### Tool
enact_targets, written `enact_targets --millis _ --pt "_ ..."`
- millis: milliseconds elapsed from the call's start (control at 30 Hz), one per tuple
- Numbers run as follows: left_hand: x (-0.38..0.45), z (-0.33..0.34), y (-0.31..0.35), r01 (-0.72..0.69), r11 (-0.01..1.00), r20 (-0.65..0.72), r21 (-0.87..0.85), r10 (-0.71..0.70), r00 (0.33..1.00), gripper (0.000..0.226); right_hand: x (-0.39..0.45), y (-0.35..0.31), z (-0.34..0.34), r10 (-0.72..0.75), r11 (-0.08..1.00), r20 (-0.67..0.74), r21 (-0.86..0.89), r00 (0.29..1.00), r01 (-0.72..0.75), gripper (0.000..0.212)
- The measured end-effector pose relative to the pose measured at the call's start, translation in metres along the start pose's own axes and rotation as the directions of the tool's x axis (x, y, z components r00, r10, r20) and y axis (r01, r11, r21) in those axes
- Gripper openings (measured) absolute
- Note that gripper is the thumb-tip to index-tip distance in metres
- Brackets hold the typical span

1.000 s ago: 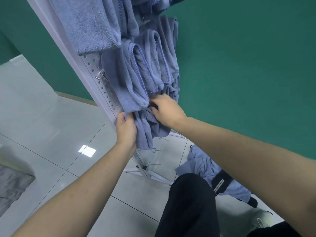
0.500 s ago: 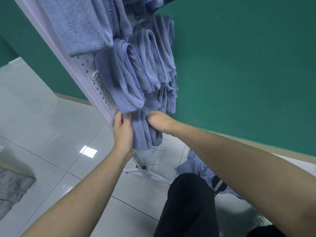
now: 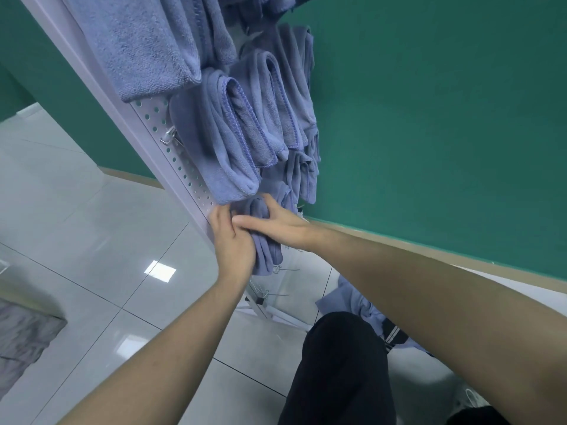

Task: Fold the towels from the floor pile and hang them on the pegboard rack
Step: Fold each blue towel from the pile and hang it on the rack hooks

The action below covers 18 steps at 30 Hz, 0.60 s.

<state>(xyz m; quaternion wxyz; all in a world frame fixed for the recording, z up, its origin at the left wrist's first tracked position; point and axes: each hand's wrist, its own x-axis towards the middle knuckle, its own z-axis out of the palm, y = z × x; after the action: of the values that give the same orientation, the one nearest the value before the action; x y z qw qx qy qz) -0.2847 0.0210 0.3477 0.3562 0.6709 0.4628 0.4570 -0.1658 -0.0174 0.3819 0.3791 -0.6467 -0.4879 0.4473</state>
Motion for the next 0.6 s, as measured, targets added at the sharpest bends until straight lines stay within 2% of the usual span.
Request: enact_targets --millis 67,133,200,267,467,600 --pt "-0.007 0.002 -0.006 0.016 0.999 0.041 0.032 -0.018 0.999 0.041 0.005 0.001 0.005 -0.018 0.999 -0.07 -0.042 0.997 0.015 0.07" --pt "-0.015 0.002 -0.015 -0.018 0.995 0.096 0.094 0.009 0.995 0.052 0.008 0.003 0.006 -0.073 0.997 -0.107 -0.045 0.992 0.068 0.043" --pt "-0.021 -0.002 -0.022 -0.084 0.985 0.17 0.149 0.058 0.984 0.056 0.007 0.005 0.004 -0.087 0.996 -0.099 -0.021 0.991 0.085 0.03" --pt "-0.026 -0.009 -0.027 -0.151 0.956 0.226 0.252 0.094 0.97 0.062 0.008 0.012 0.004 -0.073 0.997 -0.095 0.013 0.993 0.074 0.03" --pt "-0.036 -0.025 -0.035 -0.237 0.856 0.278 0.46 0.115 0.954 0.069 0.004 0.019 0.006 0.134 0.991 0.012 -0.005 0.991 -0.134 0.039" --pt "-0.04 -0.034 -0.034 -0.251 0.802 0.254 0.542 0.129 0.959 0.065 -0.003 0.021 0.002 0.144 0.989 0.015 -0.044 0.989 -0.143 0.035"
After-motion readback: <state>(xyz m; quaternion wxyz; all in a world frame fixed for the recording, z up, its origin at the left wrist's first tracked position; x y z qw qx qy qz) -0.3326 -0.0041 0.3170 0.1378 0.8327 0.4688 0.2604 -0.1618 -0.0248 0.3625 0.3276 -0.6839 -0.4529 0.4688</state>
